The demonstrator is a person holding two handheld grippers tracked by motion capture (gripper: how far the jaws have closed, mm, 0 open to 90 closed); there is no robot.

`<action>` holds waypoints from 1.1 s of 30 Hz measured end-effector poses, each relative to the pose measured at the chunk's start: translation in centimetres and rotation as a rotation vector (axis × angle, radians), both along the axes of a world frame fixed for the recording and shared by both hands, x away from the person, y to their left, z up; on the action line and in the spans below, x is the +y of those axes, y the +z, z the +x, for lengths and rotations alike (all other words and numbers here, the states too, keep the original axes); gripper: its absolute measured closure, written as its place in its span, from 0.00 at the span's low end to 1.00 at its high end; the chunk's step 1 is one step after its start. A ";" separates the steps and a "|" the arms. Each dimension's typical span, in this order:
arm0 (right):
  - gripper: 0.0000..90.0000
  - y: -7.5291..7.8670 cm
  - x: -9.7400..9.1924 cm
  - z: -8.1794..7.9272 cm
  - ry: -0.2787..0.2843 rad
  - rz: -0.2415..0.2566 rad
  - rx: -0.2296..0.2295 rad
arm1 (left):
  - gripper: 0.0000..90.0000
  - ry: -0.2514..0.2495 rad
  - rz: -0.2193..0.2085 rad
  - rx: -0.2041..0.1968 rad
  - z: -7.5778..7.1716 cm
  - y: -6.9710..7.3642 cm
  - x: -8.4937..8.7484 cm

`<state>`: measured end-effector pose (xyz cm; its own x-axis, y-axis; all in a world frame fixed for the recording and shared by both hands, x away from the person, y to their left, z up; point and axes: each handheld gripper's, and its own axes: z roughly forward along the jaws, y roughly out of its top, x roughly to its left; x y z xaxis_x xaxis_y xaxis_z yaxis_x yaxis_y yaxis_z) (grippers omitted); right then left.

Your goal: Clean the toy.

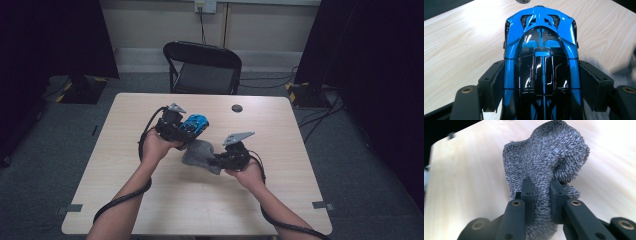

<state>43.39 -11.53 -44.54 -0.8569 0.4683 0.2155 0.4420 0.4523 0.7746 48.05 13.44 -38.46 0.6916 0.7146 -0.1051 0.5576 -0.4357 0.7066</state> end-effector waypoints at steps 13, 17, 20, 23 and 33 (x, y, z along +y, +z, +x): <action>0.86 0.7 -4.5 3.0 -0.244 -0.004 -0.038 | 0.31 -0.073 -0.004 -0.003 -2.2 -1.1 -0.7; 0.86 1.1 -4.8 3.5 -0.266 0.007 -0.046 | 0.31 -0.093 0.009 0.004 -2.6 -1.5 -1.2; 0.86 1.4 -4.6 3.5 -0.269 0.002 -0.056 | 0.31 -0.099 0.009 0.012 -2.7 -1.9 -1.4; 0.86 1.5 -4.5 3.6 -0.272 0.000 -0.058 | 0.31 -0.104 0.009 0.017 -2.8 -2.3 -1.6; 0.86 1.3 -3.7 3.1 -0.225 0.030 -0.040 | 0.31 -0.107 0.014 0.031 -2.7 -3.2 -2.2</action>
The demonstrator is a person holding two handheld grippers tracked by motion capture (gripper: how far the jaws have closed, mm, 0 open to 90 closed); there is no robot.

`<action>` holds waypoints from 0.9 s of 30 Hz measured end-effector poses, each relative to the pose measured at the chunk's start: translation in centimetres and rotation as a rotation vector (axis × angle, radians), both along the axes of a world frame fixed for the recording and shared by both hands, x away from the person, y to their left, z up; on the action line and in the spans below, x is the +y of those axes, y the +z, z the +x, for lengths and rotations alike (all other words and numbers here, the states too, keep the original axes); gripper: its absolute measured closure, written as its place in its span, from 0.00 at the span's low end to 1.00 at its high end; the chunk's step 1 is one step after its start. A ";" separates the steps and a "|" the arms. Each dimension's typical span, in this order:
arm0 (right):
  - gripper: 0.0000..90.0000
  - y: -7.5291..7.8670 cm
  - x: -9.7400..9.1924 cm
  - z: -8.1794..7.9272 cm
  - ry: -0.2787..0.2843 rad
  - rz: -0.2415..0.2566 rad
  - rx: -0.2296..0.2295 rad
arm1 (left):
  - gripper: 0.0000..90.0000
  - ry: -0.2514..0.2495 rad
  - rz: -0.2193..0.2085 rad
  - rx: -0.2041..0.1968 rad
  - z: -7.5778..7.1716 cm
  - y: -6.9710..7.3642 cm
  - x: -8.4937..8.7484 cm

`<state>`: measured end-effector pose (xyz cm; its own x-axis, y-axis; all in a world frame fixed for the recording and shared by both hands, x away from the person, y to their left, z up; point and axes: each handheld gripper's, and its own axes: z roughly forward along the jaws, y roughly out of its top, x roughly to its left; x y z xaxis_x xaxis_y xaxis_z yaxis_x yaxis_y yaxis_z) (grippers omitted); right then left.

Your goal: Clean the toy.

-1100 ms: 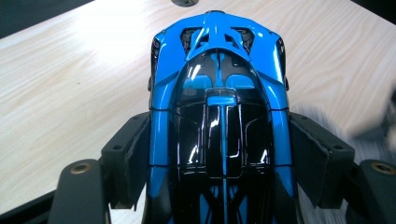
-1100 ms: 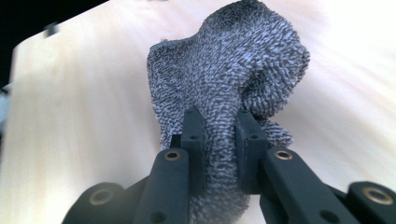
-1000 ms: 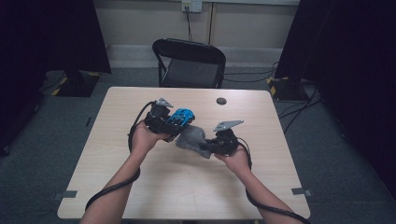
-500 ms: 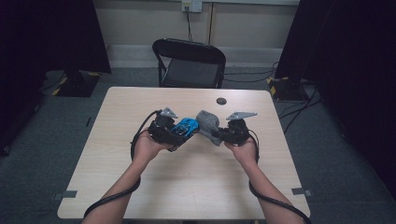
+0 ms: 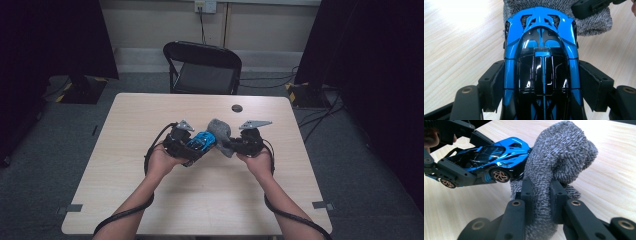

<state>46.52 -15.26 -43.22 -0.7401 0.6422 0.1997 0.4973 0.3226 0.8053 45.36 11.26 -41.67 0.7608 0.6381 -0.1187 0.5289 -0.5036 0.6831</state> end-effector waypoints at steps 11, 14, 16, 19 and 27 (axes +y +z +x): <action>0.86 -0.6 0.1 -0.1 0.024 0.003 0.022 | 0.31 0.014 -0.007 -0.009 0.5 0.7 0.0; 0.86 -0.8 0.2 -0.3 0.034 0.002 0.024 | 0.31 0.021 -0.018 -0.008 0.7 0.9 0.0; 0.86 -0.8 0.4 -0.4 0.039 0.001 0.026 | 0.31 0.022 -0.020 -0.002 0.8 0.9 0.1; 0.86 -0.9 0.6 -0.5 0.052 0.004 0.026 | 0.31 0.026 -0.033 -0.001 1.0 1.0 0.0; 0.86 -1.1 1.3 -0.8 0.080 0.001 0.026 | 0.31 0.018 -0.038 0.008 1.2 1.3 -0.3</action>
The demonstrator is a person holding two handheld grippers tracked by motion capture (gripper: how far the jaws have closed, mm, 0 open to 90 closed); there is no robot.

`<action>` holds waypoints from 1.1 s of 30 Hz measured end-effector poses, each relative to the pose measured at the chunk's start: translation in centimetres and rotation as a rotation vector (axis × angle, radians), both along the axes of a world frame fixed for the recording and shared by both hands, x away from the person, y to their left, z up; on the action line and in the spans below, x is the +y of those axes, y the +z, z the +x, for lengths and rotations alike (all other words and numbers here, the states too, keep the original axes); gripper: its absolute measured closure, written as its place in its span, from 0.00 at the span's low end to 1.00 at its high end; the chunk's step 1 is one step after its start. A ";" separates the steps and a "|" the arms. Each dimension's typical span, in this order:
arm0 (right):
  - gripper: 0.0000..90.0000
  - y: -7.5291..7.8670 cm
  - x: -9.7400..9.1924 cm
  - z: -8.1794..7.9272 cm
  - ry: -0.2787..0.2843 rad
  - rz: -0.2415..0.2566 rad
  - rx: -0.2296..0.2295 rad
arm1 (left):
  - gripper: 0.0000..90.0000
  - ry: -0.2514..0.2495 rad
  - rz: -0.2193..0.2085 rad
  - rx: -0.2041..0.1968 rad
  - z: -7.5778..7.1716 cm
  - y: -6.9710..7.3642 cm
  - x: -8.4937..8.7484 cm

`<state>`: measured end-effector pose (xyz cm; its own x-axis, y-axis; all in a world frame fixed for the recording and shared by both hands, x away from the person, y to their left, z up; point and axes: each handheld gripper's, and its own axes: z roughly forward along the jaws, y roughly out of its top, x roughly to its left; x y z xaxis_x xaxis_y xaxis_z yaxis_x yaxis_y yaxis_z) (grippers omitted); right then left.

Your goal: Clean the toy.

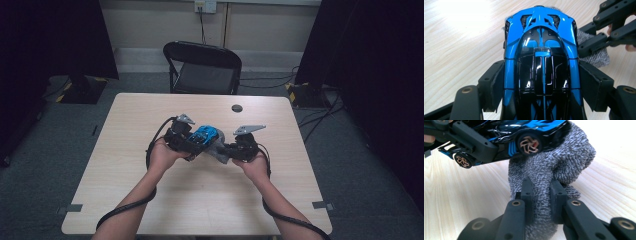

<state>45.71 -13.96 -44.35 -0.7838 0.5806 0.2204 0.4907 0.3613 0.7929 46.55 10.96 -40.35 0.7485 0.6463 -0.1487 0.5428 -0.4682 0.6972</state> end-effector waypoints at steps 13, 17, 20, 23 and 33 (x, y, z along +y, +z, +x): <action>0.86 -0.5 1.3 -0.6 0.052 0.005 0.007 | 0.31 0.003 -0.007 0.018 0.7 -0.3 -0.8; 0.85 -0.8 1.8 -0.9 0.070 0.010 0.011 | 0.31 0.009 -0.009 0.026 1.0 -0.4 -0.9; 0.86 -0.9 2.2 -1.0 0.085 0.008 0.012 | 0.31 0.012 -0.008 0.029 1.1 -0.4 -0.8; 0.86 -1.2 2.7 -1.1 0.100 0.012 0.021 | 0.31 0.017 -0.009 0.032 1.3 -0.5 -0.8; 0.85 -1.8 4.0 -1.5 0.141 0.012 0.029 | 0.31 0.026 -0.004 0.036 2.1 -0.8 -0.7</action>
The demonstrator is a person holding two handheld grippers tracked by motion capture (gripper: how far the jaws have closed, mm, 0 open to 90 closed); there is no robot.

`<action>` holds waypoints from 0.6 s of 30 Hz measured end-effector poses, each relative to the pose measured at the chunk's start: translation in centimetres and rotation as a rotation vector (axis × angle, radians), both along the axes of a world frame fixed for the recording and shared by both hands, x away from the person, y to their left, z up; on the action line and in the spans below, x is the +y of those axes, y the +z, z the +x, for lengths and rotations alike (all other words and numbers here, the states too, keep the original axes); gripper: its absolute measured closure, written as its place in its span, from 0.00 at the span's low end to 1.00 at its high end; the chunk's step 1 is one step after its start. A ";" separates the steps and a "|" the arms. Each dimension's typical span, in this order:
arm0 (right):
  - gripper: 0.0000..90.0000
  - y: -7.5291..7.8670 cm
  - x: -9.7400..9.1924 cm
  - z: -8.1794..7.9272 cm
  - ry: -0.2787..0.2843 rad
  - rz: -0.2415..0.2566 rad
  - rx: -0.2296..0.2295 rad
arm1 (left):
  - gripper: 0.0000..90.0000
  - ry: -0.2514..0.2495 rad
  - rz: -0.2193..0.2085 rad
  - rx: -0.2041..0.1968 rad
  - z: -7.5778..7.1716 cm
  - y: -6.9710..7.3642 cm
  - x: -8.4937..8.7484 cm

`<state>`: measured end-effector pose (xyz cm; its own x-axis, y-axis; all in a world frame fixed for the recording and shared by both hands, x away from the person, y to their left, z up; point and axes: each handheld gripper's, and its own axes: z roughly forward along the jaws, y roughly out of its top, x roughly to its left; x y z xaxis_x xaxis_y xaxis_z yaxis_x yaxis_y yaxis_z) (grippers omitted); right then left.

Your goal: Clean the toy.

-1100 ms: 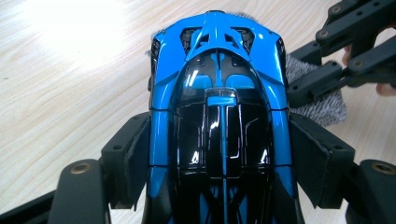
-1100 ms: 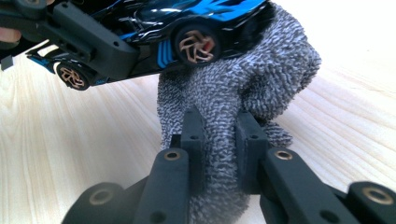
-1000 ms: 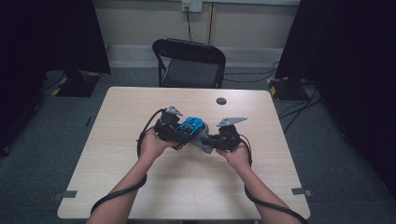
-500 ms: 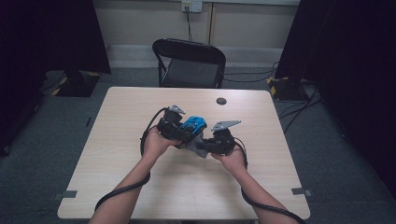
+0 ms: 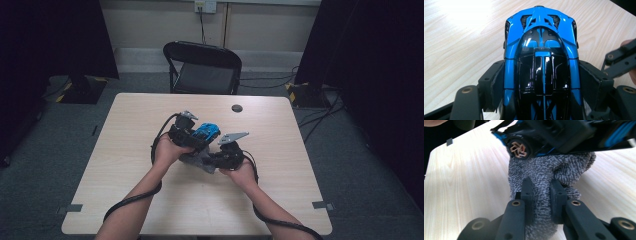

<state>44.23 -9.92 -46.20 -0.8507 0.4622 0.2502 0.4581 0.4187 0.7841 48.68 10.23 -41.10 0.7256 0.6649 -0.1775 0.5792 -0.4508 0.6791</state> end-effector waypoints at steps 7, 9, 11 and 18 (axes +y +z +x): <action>0.85 -0.2 1.0 -0.7 0.029 0.001 0.000 | 0.31 0.014 -0.005 0.005 0.2 -0.3 0.1; 0.85 -0.4 1.2 -0.9 0.044 0.001 0.008 | 0.31 0.014 -0.005 0.004 0.3 -0.3 0.1; 0.85 -0.4 1.4 -1.1 0.054 0.000 0.010 | 0.31 0.021 -0.007 0.001 0.3 -0.3 0.0; 0.85 -0.7 2.5 -2.2 0.122 -0.016 0.015 | 0.31 0.024 -0.005 -0.017 0.6 0.0 -0.3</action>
<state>42.06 -7.46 -46.85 -0.8973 0.3592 0.2567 0.4144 0.4844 0.7705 49.31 9.90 -41.12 0.7121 0.6816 -0.1685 0.5782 -0.4331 0.6915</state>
